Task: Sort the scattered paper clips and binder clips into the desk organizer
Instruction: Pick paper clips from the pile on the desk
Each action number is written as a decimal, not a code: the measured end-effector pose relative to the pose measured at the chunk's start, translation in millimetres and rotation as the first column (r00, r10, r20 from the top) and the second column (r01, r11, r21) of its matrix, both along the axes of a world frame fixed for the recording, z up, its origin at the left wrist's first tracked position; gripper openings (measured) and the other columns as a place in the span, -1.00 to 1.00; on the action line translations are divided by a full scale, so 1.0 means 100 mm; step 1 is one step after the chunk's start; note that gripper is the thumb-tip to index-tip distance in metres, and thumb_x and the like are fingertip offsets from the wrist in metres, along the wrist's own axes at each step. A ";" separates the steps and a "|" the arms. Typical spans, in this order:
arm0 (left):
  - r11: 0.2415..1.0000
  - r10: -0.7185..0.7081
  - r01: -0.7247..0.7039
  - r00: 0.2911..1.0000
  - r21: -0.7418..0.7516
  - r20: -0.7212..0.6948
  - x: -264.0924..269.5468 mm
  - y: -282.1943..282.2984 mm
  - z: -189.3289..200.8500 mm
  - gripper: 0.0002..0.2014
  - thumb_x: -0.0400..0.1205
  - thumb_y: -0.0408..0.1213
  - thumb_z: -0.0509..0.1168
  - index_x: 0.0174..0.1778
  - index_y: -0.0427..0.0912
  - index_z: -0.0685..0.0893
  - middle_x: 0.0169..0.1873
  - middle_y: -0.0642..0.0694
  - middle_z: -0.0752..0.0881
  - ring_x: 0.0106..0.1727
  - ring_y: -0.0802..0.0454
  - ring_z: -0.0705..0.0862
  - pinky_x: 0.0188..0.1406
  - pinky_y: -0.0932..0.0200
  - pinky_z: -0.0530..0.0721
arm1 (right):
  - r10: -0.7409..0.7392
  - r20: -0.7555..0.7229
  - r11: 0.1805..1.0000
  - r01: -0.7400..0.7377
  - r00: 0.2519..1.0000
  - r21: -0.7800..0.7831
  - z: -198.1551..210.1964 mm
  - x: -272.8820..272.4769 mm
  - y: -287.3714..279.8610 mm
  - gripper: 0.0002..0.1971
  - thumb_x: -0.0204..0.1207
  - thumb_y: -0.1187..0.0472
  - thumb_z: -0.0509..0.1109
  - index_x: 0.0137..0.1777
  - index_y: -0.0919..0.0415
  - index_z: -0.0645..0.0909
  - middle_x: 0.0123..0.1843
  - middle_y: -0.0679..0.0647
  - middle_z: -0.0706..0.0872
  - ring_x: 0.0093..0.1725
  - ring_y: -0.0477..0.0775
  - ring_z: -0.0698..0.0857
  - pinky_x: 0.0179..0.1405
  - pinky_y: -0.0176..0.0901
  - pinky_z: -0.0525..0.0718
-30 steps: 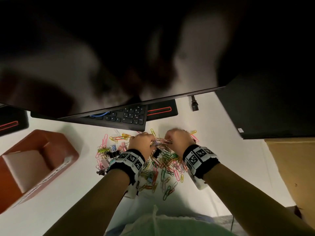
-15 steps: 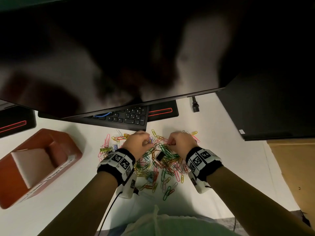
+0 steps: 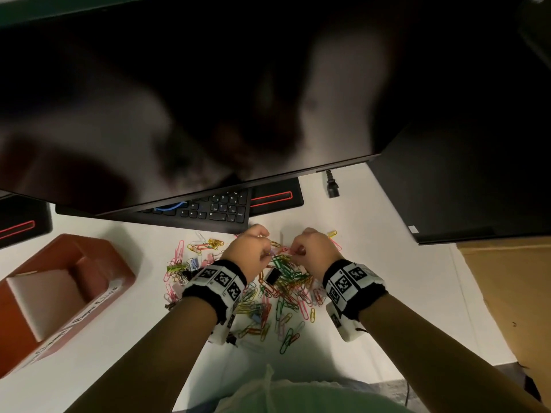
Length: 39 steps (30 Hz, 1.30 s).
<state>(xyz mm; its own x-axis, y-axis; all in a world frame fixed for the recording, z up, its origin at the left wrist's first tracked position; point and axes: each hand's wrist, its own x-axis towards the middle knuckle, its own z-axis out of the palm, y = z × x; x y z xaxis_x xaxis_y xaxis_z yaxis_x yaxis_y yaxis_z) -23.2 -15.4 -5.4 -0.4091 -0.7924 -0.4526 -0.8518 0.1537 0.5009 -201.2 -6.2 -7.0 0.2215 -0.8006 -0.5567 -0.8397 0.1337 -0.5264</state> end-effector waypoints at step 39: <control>0.581 0.715 -0.800 0.415 0.150 -0.562 1.52 0.71 1.10 -0.80 0.45 -0.45 0.46 -0.37 -0.05 0.69 -0.50 0.12 0.70 -0.43 0.21 0.59 -0.32 0.39 0.57 | 0.061 0.425 0.984 0.016 0.903 -0.177 1.02 1.06 0.26 -0.90 0.40 0.20 0.52 -0.10 0.12 0.74 -0.18 -0.15 0.67 -0.21 -0.18 0.64 -0.15 -0.45 0.56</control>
<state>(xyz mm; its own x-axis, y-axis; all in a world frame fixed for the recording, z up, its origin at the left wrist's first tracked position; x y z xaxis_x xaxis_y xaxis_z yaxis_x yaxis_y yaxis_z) 129.0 55.6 104.8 0.2674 -0.9287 -0.2570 -0.2584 -0.3260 0.9094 -94.9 19.8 95.3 0.4258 -0.8671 -0.2584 -0.5304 -0.0078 -0.8477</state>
